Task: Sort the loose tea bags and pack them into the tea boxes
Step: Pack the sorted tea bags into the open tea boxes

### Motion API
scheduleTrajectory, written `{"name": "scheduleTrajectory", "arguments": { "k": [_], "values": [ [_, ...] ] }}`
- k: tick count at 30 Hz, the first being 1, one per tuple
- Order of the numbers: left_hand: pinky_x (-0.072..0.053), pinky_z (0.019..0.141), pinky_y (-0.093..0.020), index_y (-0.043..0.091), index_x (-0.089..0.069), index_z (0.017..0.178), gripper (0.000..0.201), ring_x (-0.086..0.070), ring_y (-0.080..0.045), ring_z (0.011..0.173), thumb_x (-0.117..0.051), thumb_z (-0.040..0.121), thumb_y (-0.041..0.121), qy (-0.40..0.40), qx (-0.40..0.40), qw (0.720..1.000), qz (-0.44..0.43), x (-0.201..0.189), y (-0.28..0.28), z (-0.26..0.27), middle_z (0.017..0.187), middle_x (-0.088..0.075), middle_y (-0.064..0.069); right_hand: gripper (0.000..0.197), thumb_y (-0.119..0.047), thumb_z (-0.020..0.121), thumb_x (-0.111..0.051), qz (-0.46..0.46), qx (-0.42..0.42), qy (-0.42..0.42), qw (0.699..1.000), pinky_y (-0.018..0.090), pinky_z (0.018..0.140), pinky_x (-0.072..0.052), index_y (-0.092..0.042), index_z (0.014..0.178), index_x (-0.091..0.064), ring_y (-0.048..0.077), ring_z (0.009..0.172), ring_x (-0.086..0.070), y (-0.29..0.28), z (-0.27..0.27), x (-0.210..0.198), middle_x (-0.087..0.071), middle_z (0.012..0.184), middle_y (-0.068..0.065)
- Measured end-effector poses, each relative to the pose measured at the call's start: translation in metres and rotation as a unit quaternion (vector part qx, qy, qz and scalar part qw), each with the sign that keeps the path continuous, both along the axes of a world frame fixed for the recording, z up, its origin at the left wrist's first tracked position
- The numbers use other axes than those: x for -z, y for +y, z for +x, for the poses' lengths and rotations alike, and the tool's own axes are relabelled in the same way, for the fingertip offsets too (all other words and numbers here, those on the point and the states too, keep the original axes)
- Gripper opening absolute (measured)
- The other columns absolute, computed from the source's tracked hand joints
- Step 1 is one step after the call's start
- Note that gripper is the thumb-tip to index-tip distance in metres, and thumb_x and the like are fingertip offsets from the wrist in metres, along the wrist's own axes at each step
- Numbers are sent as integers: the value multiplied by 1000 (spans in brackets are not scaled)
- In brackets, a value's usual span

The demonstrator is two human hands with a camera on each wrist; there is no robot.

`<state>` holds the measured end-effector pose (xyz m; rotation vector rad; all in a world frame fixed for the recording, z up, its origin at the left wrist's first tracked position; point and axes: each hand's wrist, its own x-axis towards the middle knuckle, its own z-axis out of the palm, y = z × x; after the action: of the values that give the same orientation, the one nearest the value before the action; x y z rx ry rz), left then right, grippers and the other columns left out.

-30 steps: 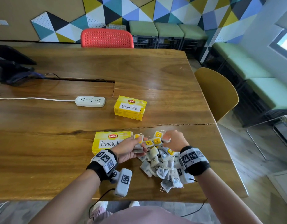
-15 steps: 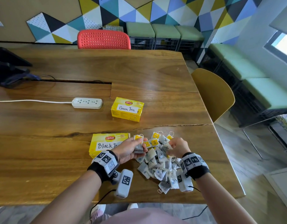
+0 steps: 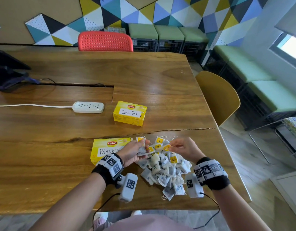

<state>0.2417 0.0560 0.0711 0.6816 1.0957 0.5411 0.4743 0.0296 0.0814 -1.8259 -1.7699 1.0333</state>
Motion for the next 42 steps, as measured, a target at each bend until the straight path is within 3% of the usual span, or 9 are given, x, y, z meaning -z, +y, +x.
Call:
{"name": "scheduleTrajectory", "arguments": {
  "k": [6, 7, 8, 9, 16, 27, 30, 34, 42],
  "values": [
    [-46, 77, -27, -6, -50, 123, 42, -59, -35, 101, -40, 102, 29, 37, 59, 998, -8, -9, 0, 12, 105, -60, -30, 10, -14, 86, -71, -46, -145, 58, 987, 26, 83, -55, -8, 95, -73, 11, 81, -68, 11, -34, -38, -74, 90, 3],
    [-47, 79, -27, -4, -50, 129, 45, -59, -31, 104, -41, 102, 31, 33, 83, 996, -15, -9, -1, 14, 130, -46, -19, 11, -13, 84, -73, -37, -145, 50, 987, 27, 83, -56, -8, 93, -73, 12, 81, -69, 14, -39, -39, -74, 89, 4],
    [-49, 77, -26, 0, -53, 127, 44, -60, -26, 99, -40, 102, 34, 9, 93, 995, -26, -10, -3, 15, 88, -46, -6, 11, -14, 82, -75, -20, -139, 29, 990, 27, 82, -56, -9, 92, -73, 13, 81, -70, 17, -43, -39, -75, 88, 4],
    [-49, 75, -27, 4, -59, 119, 42, -61, -21, 92, -38, 102, 36, -2, 105, 994, -29, -10, -4, 15, 98, -65, -12, 11, -16, 80, -77, 0, -130, 0, 992, 27, 81, -57, -11, 90, -74, 13, 80, -70, 20, -47, -39, -75, 87, 2],
    [-51, 74, -33, 9, -60, 102, 63, -63, -19, 77, -25, 95, 61, -52, 97, 993, -44, -5, -10, 13, 86, -62, -9, 11, -21, 77, -79, -7, -91, -30, 995, 17, 72, -54, -23, 81, -69, 5, 72, -67, 30, -53, -30, -72, 78, -4],
    [-49, 64, -33, 27, -48, 122, 22, -56, -17, 61, -41, 102, 22, -64, 39, 997, 11, 7, -11, 6, 93, -54, -7, 8, -17, 85, -69, -105, 37, -188, 976, 27, 85, -53, -12, 91, -68, 13, 85, -60, 15, 5, 32, -68, 95, 2],
    [-51, 59, -30, 20, -52, 113, 16, -54, -16, 61, -41, 102, 25, -90, 26, 996, -2, 9, -11, 7, 93, -53, -7, 31, -24, 78, -76, -138, 89, -175, 971, 21, 69, -46, -12, 103, -63, 15, 87, -59, 4, 5, 54, -64, 101, 4],
    [-53, 55, -28, 12, -52, 104, 19, -54, -14, 58, -41, 102, 27, -98, -2, 995, -26, 10, -10, 10, 87, -57, -7, 33, -23, 75, -78, -125, 130, -181, 967, 23, 52, -38, -15, 70, -46, 15, 64, -46, -1, -5, 66, -51, 70, -1],
    [-56, 60, -29, 9, -53, 110, 24, -58, -18, 68, -36, 104, 24, -25, -13, 1000, 11, 12, -6, 9, 90, -60, -8, 13, -15, 91, -60, -43, 42, -76, 995, 26, 73, -46, -11, 101, -68, 16, 82, -60, 0, -5, 18, -65, 89, -1]
  ]
}}
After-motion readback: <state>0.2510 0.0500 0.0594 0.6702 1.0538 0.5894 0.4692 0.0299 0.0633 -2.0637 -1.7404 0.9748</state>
